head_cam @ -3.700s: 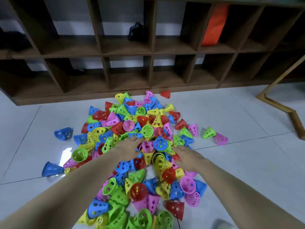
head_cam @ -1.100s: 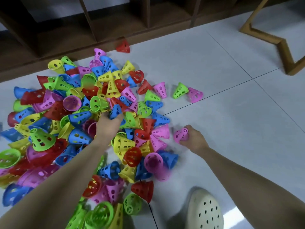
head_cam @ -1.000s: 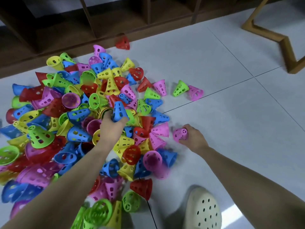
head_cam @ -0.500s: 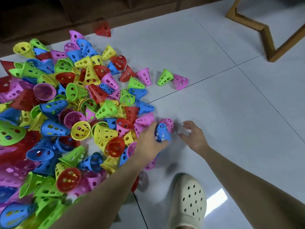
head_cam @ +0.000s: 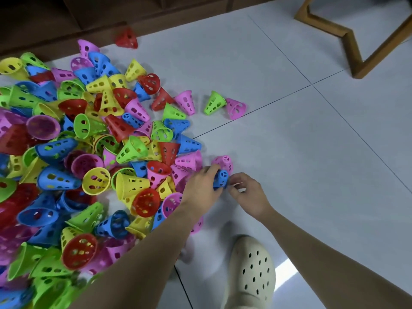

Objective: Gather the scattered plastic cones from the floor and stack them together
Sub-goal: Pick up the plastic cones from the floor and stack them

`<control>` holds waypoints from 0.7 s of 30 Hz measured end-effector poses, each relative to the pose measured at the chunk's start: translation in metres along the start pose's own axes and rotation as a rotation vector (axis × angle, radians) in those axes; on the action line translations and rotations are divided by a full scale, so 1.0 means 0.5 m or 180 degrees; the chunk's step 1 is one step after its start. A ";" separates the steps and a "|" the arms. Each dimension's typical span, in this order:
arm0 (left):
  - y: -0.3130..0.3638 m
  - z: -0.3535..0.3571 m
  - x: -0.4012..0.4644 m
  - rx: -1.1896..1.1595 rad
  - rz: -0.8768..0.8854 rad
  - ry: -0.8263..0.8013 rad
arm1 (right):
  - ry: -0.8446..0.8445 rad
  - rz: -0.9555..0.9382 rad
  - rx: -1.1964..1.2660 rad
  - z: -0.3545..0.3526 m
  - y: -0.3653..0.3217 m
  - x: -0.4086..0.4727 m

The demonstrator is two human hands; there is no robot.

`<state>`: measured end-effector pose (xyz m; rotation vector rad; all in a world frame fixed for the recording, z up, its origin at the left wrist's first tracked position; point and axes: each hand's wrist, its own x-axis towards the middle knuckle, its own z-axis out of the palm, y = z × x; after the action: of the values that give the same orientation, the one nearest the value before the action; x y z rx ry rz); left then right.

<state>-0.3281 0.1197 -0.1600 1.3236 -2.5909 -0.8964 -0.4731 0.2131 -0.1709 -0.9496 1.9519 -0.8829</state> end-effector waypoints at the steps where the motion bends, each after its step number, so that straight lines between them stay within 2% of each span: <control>1: 0.001 0.000 -0.001 -0.0131 -0.0064 -0.0116 | -0.0026 -0.0043 0.0032 0.004 -0.004 -0.001; 4: -0.006 -0.002 -0.004 -0.0238 -0.0152 -0.0293 | -0.0041 -0.0139 0.0126 0.015 -0.012 0.000; 10: -0.039 -0.034 -0.040 -0.0282 -0.0129 -0.0280 | -0.0174 -0.0154 0.0044 0.036 -0.013 -0.003; 17: -0.128 -0.117 -0.148 -0.0275 -0.0268 0.0240 | 0.0236 -0.0598 -0.0046 0.071 -0.034 -0.025; 21: -0.157 -0.139 -0.190 -0.0134 -0.0267 0.0381 | 0.0008 -0.0685 -0.0135 0.101 -0.029 -0.066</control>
<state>-0.1902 0.1253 -0.1290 1.4375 -2.4305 -0.8507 -0.4119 0.2218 -0.1710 -1.2007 1.9014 -0.9657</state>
